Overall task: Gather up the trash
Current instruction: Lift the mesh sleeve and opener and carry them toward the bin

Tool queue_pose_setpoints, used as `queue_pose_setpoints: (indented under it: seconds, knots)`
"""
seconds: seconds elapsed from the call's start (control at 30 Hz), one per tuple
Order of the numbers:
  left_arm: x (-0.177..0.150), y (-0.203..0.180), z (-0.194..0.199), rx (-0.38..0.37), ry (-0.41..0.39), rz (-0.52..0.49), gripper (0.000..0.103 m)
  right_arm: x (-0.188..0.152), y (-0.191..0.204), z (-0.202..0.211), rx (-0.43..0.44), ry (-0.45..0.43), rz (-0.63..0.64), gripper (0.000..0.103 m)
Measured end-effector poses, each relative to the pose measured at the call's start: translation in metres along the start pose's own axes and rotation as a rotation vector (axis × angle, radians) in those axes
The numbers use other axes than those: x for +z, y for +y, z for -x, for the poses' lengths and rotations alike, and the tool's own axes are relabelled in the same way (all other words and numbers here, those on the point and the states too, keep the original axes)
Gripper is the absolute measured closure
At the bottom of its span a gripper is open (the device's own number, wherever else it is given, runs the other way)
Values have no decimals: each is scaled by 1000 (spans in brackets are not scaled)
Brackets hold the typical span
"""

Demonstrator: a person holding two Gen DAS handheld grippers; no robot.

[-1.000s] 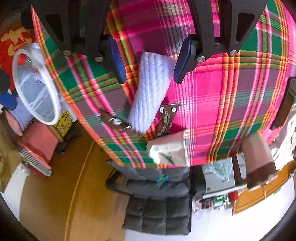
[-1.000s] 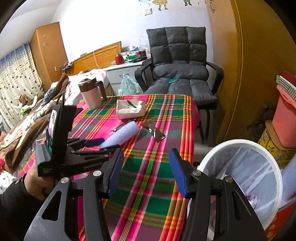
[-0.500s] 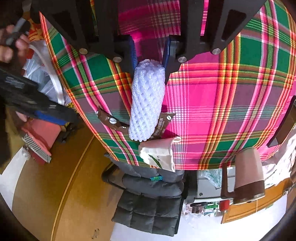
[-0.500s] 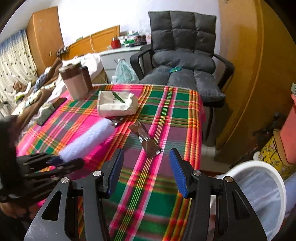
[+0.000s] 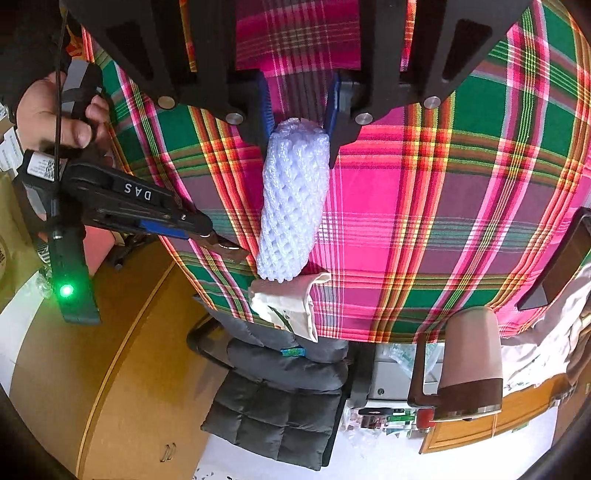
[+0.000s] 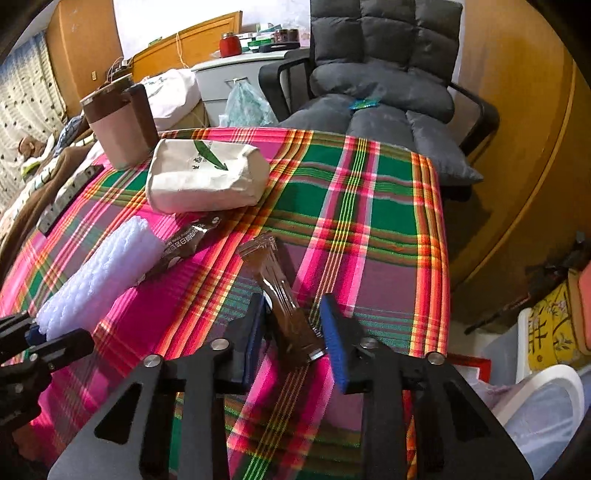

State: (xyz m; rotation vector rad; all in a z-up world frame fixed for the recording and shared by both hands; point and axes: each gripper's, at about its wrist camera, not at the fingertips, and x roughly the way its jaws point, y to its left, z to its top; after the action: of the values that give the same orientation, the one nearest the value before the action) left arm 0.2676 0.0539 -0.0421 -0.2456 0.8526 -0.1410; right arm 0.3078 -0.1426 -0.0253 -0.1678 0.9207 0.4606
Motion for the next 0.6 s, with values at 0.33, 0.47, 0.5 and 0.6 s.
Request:
queue_pose_setpoints:
  seconds: [0.33, 0.47, 0.5, 0.6]
  knots:
    - [-7, -4, 12, 4, -17, -8, 79, -31, 5, 43, 39, -40, -56, 77]
    - [-12, -13, 24, 7, -27, -25, 79, -49, 12, 68, 54, -71, -85, 77]
    - [-13, -16, 27, 9, -31, -30, 79, -53, 14, 73, 57, -79, -90, 77]
    - [-17, -25, 39, 7, -43, -44, 79, -56, 17, 85, 57, -97, -97, 77]
